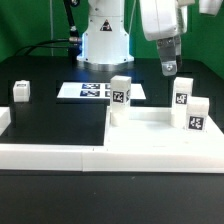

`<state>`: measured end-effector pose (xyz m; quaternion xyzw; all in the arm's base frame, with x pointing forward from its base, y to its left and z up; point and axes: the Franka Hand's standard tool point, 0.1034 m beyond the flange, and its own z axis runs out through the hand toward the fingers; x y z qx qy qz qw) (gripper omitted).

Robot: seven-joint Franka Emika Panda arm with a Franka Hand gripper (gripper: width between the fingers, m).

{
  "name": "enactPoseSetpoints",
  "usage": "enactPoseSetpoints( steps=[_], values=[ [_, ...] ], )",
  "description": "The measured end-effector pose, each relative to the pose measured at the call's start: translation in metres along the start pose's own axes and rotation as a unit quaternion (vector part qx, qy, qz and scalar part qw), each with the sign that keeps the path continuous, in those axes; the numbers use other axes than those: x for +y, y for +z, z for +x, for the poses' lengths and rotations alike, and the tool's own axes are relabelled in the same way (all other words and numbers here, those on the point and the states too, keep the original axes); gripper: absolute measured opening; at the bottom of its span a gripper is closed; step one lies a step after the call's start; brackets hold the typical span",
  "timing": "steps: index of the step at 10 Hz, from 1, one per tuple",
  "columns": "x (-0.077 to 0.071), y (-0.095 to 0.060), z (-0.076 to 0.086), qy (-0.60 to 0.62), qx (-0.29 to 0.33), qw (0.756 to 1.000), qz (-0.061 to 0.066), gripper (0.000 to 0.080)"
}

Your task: Assemble square table

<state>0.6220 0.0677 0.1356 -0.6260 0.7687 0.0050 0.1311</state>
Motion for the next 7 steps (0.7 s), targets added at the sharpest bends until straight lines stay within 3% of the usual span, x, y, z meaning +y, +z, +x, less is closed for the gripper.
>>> enactPoseSetpoints(
  steps=[3,5,6,7],
  values=[
    [0.0,-0.001,0.004,-0.111,0.001,0.994,0.0,0.0649],
    [0.002,-0.014,0.048,-0.267,0.006,0.964,0.0,0.0649],
    [-0.005,-0.022,0.072,-0.329,0.012,0.944,0.005,0.0649],
    [-0.01,-0.024,0.097,-0.375,0.025,0.926,0.02,0.0649]
  ],
)
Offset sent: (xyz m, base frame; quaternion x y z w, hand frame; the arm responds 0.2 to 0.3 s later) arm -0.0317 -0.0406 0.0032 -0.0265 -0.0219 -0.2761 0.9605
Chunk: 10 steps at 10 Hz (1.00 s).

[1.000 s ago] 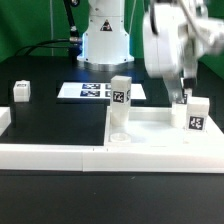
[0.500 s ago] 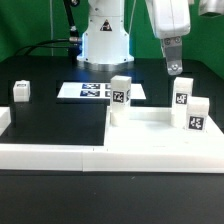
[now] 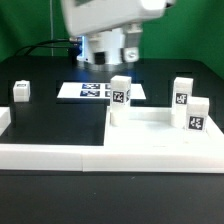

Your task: Assemble square table

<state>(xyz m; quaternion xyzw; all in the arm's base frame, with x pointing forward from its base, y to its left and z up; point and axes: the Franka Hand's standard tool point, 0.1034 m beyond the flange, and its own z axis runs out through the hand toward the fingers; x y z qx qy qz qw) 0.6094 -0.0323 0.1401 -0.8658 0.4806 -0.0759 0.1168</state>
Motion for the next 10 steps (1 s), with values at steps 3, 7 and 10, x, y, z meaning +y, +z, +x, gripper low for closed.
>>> enactPoseSetpoints(
  steps=[3,7,10],
  values=[
    [0.008,0.006,0.002,-0.086,0.01,0.996,0.002,0.0649],
    [0.037,0.01,0.007,-0.232,0.002,0.973,-0.016,0.0649],
    [0.136,0.011,0.034,-0.376,-0.038,0.924,-0.049,0.0649]
  ],
)
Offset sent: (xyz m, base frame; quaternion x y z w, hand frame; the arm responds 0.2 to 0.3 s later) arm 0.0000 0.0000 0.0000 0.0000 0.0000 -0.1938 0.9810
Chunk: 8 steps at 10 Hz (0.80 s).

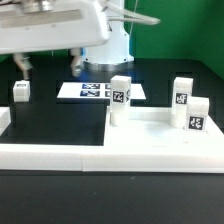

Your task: Assemble square table

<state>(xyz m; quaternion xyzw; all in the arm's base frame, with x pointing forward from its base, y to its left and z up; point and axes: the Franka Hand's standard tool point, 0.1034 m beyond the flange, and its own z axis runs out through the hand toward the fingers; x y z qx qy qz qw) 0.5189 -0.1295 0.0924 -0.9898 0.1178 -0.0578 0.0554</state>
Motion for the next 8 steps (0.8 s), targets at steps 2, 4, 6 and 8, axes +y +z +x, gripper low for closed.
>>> enactPoseSetpoints(
  steps=[2,4,6,8],
  values=[
    [0.014,0.0,-0.003,-0.046,0.006,0.999,-0.015,0.0649],
    [0.016,0.001,-0.003,-0.072,0.004,0.997,-0.018,0.0649],
    [0.014,0.002,-0.005,-0.072,-0.008,0.997,-0.017,0.0649],
    [0.03,0.012,-0.038,-0.064,-0.092,0.994,-0.008,0.0649]
  ],
)
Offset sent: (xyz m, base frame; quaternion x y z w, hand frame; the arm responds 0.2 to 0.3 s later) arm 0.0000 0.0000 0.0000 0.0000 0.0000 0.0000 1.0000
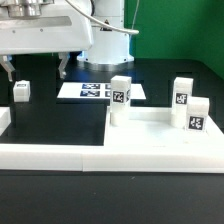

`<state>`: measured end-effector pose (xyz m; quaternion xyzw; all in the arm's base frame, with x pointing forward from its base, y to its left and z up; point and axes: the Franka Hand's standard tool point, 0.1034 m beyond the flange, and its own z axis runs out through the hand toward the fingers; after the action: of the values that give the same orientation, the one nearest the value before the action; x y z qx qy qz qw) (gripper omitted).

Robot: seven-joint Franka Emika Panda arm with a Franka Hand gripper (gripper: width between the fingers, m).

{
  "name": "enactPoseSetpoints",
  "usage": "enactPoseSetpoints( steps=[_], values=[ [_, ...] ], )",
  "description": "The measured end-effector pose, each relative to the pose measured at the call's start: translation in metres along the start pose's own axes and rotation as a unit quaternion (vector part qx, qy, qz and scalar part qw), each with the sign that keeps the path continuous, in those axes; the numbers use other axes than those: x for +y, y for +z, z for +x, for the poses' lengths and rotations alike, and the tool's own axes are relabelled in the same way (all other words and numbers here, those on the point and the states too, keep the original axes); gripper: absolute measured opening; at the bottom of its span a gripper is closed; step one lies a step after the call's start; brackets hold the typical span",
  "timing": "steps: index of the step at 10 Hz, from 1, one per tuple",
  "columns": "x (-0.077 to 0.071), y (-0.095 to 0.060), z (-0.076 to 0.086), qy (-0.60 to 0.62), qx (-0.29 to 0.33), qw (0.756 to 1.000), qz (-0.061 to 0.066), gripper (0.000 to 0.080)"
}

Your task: Assemble square table

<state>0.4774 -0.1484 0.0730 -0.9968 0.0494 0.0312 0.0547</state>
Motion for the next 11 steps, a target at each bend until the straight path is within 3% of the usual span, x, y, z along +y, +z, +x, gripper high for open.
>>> enactPoseSetpoints(
  steps=[2,3,4,8,9,10,11],
  values=[
    [0.036,0.014,-0.037,0.017,-0.091,0.996,-0.006,0.0649],
    [0.046,0.018,-0.045,0.013,-0.104,0.994,-0.018,0.0649],
    [0.05,0.022,-0.051,0.013,-0.119,0.993,-0.019,0.0649],
    [0.041,0.025,-0.056,0.017,-0.235,0.972,0.004,0.0649],
    [0.046,0.029,-0.057,0.009,-0.264,0.965,-0.001,0.0649],
    [0.062,0.042,-0.069,-0.005,-0.29,0.957,-0.015,0.0649],
    [0.081,0.043,-0.087,-0.023,-0.337,0.941,-0.024,0.0649]
  ],
)
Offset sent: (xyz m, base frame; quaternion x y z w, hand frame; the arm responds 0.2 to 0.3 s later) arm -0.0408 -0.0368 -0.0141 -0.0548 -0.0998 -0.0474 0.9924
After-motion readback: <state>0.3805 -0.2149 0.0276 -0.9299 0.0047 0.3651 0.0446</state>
